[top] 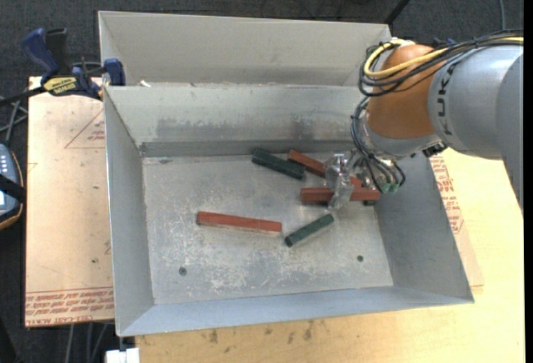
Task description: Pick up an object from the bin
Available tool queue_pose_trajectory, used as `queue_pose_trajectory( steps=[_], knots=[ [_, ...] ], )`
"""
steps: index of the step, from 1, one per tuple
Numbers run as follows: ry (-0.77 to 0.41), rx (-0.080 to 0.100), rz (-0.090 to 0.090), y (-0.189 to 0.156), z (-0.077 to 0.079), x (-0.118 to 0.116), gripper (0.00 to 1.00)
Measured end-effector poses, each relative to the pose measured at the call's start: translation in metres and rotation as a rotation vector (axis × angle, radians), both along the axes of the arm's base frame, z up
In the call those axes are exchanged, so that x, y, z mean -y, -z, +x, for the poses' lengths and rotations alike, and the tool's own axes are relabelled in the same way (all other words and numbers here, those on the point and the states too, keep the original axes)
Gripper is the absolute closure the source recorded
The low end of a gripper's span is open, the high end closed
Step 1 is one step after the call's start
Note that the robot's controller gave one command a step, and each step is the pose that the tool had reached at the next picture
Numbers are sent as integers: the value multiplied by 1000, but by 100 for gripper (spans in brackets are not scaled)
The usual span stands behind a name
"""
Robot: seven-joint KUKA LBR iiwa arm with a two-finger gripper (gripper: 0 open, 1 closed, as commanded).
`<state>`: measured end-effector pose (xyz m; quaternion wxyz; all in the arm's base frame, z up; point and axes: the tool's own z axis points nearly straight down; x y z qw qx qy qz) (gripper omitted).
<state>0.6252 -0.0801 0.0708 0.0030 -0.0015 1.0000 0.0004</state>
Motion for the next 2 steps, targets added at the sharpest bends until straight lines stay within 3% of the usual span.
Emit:
queue_pose_trajectory(
  steps=[1,2],
  knots=[
    [-1,0,0,0,0,0,100],
    [-15,-2,-1,-139,-5,-2,100]
  ],
)
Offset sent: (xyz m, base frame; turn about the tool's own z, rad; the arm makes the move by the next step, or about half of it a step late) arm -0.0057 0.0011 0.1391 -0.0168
